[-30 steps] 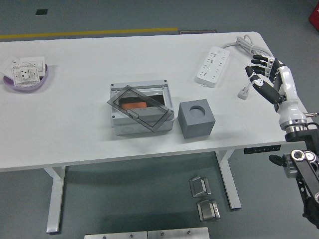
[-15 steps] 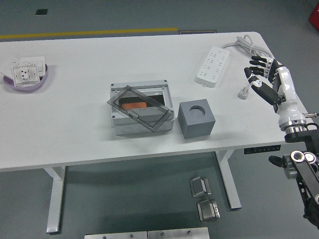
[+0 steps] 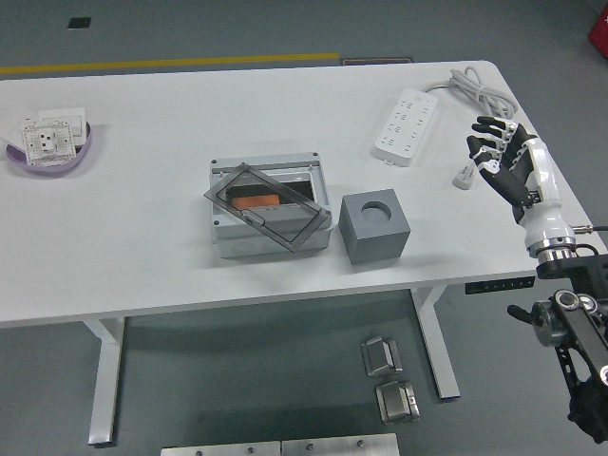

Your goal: Pick up the cylinder from the cube,place it in the box,flap close box

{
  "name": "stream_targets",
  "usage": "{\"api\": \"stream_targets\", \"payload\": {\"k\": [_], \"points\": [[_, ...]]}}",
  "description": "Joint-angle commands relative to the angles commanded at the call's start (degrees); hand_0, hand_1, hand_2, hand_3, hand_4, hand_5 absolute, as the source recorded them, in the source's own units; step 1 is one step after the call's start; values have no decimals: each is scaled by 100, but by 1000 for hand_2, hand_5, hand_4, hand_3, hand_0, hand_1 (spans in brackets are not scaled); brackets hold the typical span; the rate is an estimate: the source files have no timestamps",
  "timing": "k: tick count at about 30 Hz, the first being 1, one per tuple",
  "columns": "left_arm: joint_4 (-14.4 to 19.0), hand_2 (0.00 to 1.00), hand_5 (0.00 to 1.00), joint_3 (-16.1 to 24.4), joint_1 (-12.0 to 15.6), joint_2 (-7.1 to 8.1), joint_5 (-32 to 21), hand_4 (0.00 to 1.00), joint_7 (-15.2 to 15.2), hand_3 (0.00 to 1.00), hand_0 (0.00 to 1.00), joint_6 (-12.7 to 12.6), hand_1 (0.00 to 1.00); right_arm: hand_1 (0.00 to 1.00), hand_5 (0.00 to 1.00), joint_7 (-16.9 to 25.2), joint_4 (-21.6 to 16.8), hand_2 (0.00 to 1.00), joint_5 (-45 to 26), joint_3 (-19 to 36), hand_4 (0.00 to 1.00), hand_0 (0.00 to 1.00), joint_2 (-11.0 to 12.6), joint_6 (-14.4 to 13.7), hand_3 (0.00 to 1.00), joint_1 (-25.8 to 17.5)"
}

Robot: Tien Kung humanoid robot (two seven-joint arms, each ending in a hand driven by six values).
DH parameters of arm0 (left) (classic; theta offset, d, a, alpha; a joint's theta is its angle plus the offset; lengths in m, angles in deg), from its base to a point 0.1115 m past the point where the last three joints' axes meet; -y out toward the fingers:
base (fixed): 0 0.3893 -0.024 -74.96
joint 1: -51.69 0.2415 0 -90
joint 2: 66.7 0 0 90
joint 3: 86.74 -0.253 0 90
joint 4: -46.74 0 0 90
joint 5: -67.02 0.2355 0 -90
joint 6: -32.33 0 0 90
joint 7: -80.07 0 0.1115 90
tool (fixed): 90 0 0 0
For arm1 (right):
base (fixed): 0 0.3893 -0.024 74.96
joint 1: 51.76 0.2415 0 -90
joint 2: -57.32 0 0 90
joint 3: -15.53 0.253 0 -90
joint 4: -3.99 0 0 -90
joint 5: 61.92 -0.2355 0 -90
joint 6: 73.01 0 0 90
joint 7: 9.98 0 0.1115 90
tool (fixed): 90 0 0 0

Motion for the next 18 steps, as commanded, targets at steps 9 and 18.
{"api": "stream_targets", "payload": {"k": [9, 18], "points": [[0, 641, 294, 68, 7, -51, 76, 669, 12, 696, 633, 5, 640, 658, 202, -3, 47, 721, -769, -537, 760, 647, -56, 87, 764, 82], [0, 641, 294, 197, 9, -54, 203, 669, 62, 696, 633, 2, 640, 674, 107, -75, 221, 716, 198, -761, 683, 670, -109, -286, 749, 342]]}}
